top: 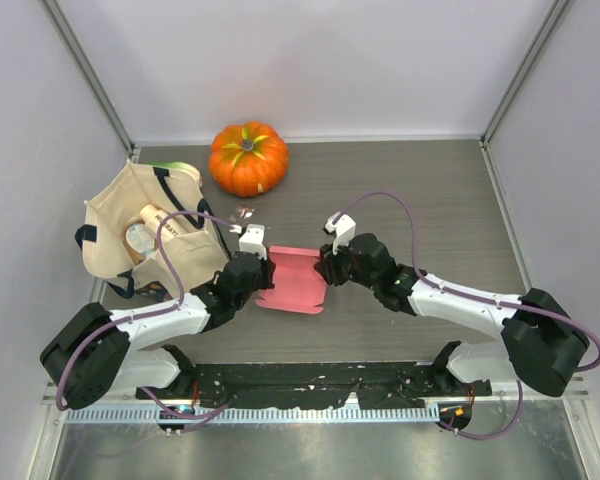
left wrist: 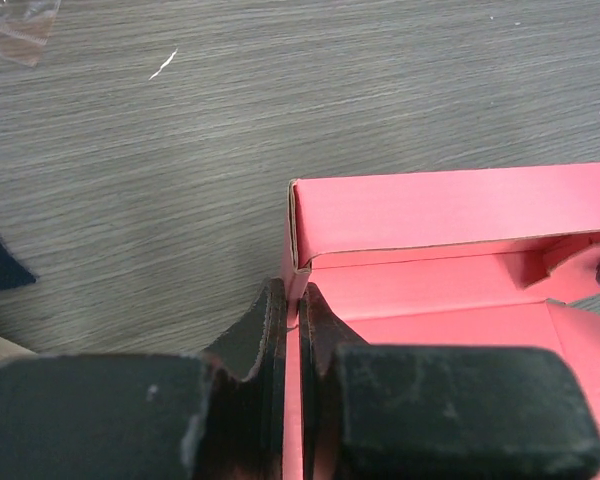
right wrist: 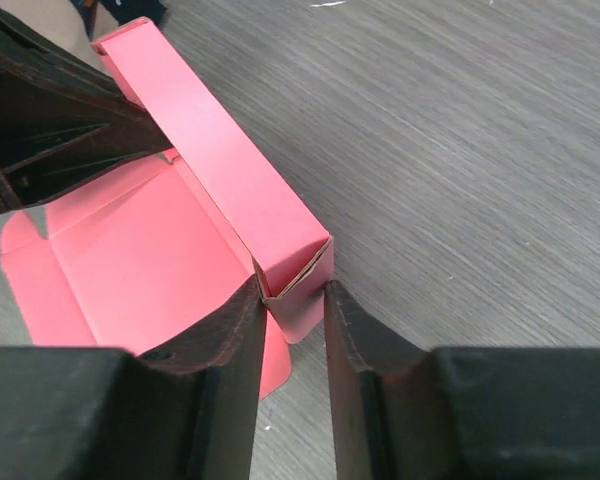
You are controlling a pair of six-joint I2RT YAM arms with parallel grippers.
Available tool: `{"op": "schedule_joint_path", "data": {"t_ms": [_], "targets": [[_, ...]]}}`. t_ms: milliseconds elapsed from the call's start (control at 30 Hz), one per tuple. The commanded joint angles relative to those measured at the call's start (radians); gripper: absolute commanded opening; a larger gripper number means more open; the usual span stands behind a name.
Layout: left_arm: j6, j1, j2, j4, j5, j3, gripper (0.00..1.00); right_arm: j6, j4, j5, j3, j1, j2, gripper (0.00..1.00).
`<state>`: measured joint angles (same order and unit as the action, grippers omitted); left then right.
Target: Fold the paper box
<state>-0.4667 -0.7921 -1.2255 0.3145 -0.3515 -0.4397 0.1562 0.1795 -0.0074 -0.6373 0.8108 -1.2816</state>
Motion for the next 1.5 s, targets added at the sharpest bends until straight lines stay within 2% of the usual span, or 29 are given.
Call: {"op": "schedule_joint_path", "data": {"t_ms": [0, 167, 233, 267, 333, 367, 433, 467, 567, 633, 667, 733, 767, 800, 867, 933, 1000, 1133, 1233, 1267, 1300, 1433, 1467], "targets": [[-0.010, -0.004, 0.014, 0.047, -0.018, -0.031, 0.00, 0.014, 0.144, 0.119, 0.031, 0.028, -0.012, 0.28], [-0.006, -0.013, -0.005, 0.073, -0.055, -0.027, 0.00, 0.042, 0.256, 0.329, 0.067, 0.077, -0.045, 0.24], [-0.009, -0.033, -0.031, 0.084, -0.118, -0.030, 0.00, 0.052, 0.282, 0.461, 0.058, 0.117, -0.097, 0.23], [0.005, -0.045, -0.041, 0.104, -0.138, -0.031, 0.00, 0.057, 0.281, 0.521, 0.047, 0.129, -0.123, 0.14], [0.020, -0.097, -0.086, 0.151, -0.248, -0.034, 0.00, 0.068, 0.305, 0.616, 0.024, 0.169, -0.203, 0.09], [0.031, -0.116, -0.103, 0.170, -0.291, -0.036, 0.00, 0.072, 0.328, 0.730, 0.024, 0.189, -0.229, 0.05], [0.025, -0.160, -0.161, 0.205, -0.393, -0.048, 0.00, 0.069, 0.394, 0.806, 0.018, 0.226, -0.310, 0.01], [0.017, -0.170, -0.181, 0.210, -0.417, -0.054, 0.00, 0.068, 0.414, 0.911, 0.013, 0.240, -0.333, 0.01], [-0.024, -0.191, -0.226, 0.221, -0.464, -0.063, 0.00, 0.019, 0.514, 1.059, 0.007, 0.292, -0.424, 0.01], [-0.047, -0.203, -0.224, 0.231, -0.463, -0.048, 0.00, -0.016, 0.605, 1.099, 0.016, 0.312, -0.473, 0.01], [-0.049, -0.203, -0.210, 0.233, -0.424, -0.041, 0.01, -0.049, 0.644, 1.097, 0.028, 0.312, -0.482, 0.01], [-0.047, -0.205, -0.177, 0.230, -0.368, -0.013, 0.16, -0.078, 0.769, 1.005, 0.088, 0.312, -0.498, 0.01], [-0.043, -0.205, -0.126, 0.233, -0.300, 0.002, 0.23, -0.121, 0.796, 0.965, 0.103, 0.311, -0.501, 0.01], [-0.040, -0.205, -0.096, 0.230, -0.269, 0.034, 0.36, -0.127, 0.807, 0.902, 0.114, 0.311, -0.499, 0.01], [-0.044, -0.205, 0.024, 0.170, -0.213, 0.058, 0.48, -0.141, 0.818, 0.835, 0.139, 0.303, -0.486, 0.01], [-0.044, -0.205, 0.120, 0.074, -0.146, 0.085, 0.53, -0.152, 0.857, 0.746, 0.175, 0.294, -0.476, 0.01], [-0.046, -0.200, 0.281, -0.041, -0.098, 0.094, 0.56, -0.152, 0.862, 0.651, 0.200, 0.274, -0.456, 0.01], [-0.084, -0.158, 0.432, -0.204, -0.074, 0.030, 0.59, -0.182, 0.865, 0.522, 0.226, 0.245, -0.427, 0.01], [-0.101, -0.055, 0.327, -0.247, 0.092, -0.077, 0.65, -0.196, 0.850, 0.460, 0.226, 0.228, -0.415, 0.01], [-0.107, -0.005, 0.280, -0.270, 0.133, -0.156, 0.65, -0.196, 0.835, 0.442, 0.222, 0.220, -0.410, 0.01], [-0.099, 0.010, 0.179, -0.294, 0.178, -0.189, 0.66, -0.195, 0.813, 0.428, 0.215, 0.208, -0.407, 0.01], [-0.055, 0.030, -0.013, -0.304, 0.282, -0.304, 0.66, -0.195, 0.770, 0.377, 0.203, 0.191, -0.398, 0.01], [-0.055, 0.046, -0.046, -0.304, 0.301, -0.333, 0.63, -0.195, 0.761, 0.370, 0.199, 0.191, -0.397, 0.01]]}}
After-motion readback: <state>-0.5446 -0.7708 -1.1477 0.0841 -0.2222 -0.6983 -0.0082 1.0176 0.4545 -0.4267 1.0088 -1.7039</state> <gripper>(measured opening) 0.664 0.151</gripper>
